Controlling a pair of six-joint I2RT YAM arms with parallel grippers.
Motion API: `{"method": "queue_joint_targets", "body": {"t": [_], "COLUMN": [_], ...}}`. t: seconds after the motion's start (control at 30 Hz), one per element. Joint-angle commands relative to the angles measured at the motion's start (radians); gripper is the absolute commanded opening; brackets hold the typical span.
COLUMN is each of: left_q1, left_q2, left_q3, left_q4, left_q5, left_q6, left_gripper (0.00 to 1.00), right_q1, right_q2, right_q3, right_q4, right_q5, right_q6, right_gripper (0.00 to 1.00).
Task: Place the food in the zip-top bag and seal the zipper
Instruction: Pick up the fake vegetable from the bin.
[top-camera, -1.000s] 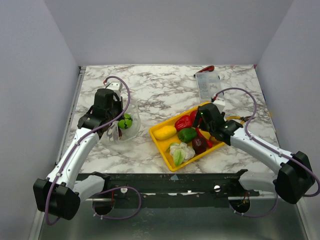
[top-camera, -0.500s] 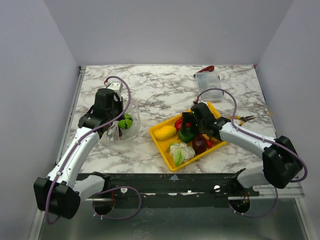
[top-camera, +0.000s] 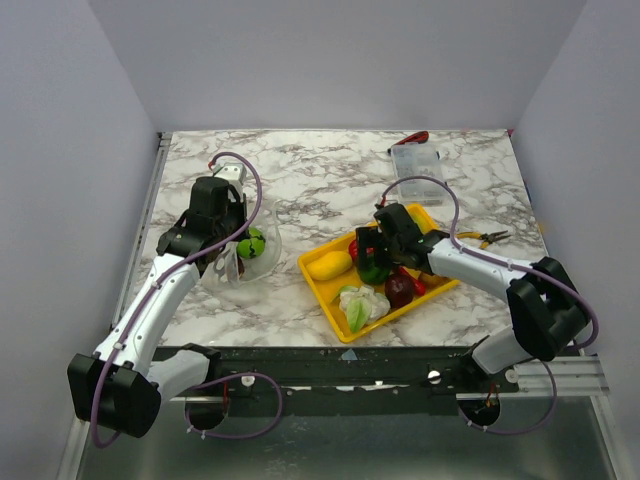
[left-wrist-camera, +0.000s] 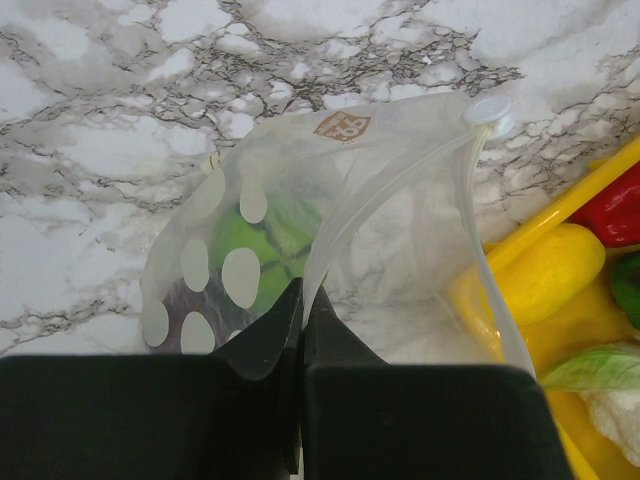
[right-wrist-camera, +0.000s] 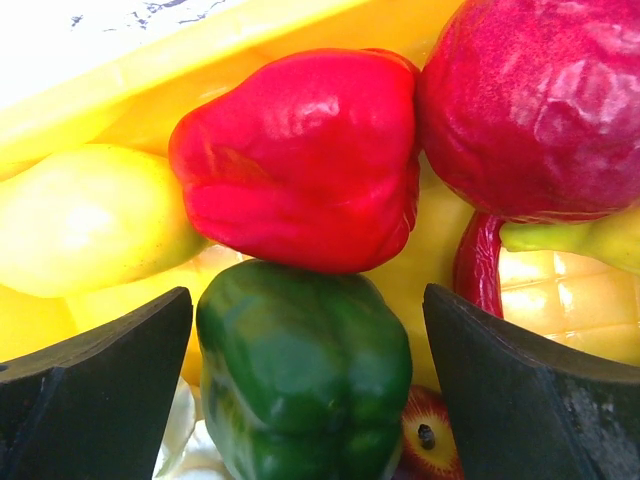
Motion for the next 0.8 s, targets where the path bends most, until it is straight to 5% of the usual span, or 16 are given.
{"method": "queue_joint_targets", "body": {"t": [0.0, 0.43, 0.6, 0.77], "left_q1": [0.0, -0.001, -0.001, -0.001], "left_q2": [0.002, -0.004, -0.01, -0.022], "left_q3": [0.012, 0.011, 0.013, 0.008], "left_q4": [-0.004, -0.004, -0.005, -0.002], "left_q5": [0.015, 0.016, 0.016, 0.015], "left_q6": [-0.001, -0.002, -0.002, -0.002], "left_gripper": [0.0, 0.0, 0.0, 0.0], "right_q1": [0.002, 0.002, 0.003, 0.047], "right_q2": [-0.028, -0.148, -0.185, -0.198], "right_q3": [-0.006, 0.08, 0.105, 0.05], "right_q4": [-0.005, -0.051, 0.066, 0.406], "right_q5": [-0.039, -0.03, -0.151, -0.331], "right_q6": [-0.003, 0.01, 0.02, 0.116], "right_gripper": [0.9, 0.24, 0.14, 0.11]}}
